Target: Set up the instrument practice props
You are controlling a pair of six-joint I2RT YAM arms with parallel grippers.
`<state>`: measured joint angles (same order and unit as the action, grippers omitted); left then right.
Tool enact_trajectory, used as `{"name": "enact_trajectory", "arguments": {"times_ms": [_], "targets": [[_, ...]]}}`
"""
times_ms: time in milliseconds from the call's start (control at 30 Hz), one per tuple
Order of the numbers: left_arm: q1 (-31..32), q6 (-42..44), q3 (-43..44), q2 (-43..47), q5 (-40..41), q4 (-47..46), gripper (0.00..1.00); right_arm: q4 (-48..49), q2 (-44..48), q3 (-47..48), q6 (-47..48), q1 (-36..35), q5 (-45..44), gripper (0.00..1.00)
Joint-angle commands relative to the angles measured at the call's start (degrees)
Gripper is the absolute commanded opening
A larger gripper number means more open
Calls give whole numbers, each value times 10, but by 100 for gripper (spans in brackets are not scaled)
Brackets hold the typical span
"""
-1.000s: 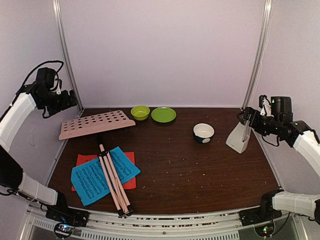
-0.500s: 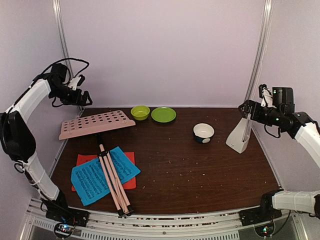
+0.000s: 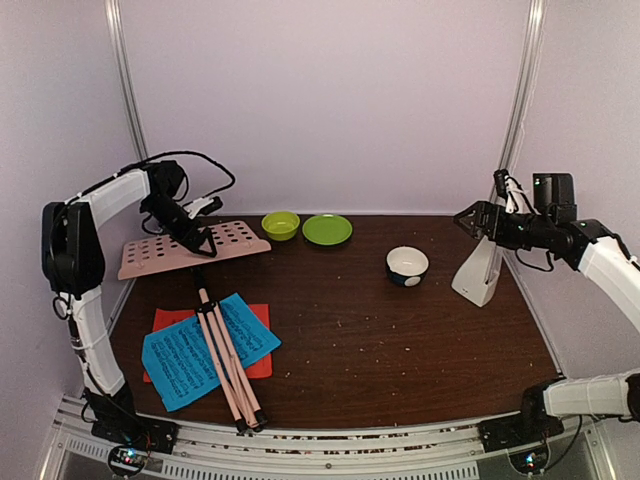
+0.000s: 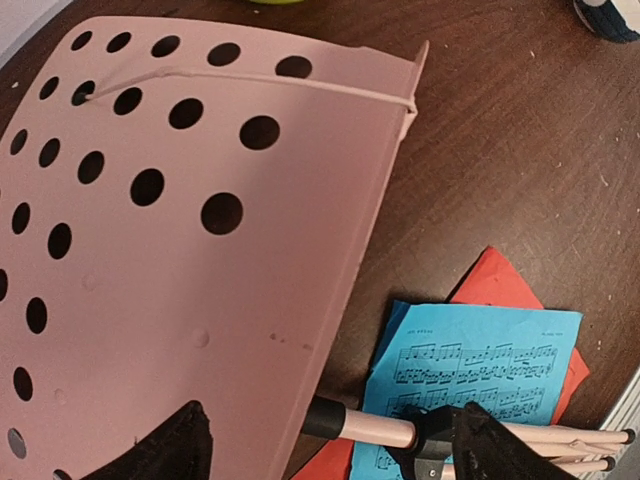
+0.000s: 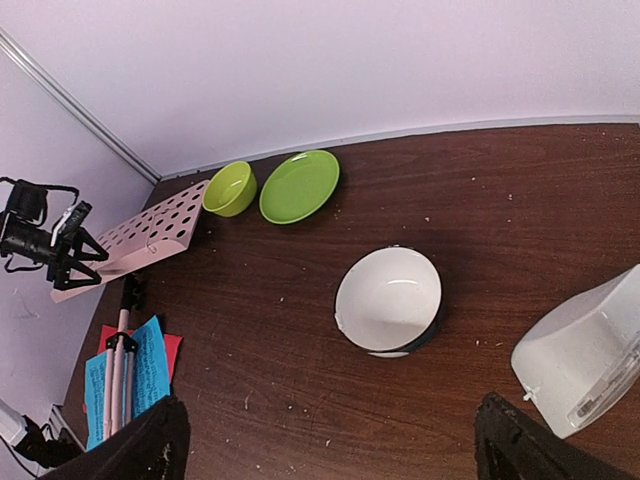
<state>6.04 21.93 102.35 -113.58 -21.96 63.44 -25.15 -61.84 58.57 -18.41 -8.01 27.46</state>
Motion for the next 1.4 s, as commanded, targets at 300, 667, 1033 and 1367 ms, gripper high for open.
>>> {"name": "enact_trajectory", "arguments": {"times_ms": [300,667,1033,1367], "targets": [[-2,56,0,-23,-26,32,64,65,-15,-2,-46,-3,91,100],[-4,74,-23,-20,20,44,37,100,-65,26,-63,-21,116,100],[-6,99,-59,7,48,51,31,106,-87,37,-58,-31,128,100],[-8,102,-45,40,57,35,9,105,-89,38,-55,-35,128,100]]}}
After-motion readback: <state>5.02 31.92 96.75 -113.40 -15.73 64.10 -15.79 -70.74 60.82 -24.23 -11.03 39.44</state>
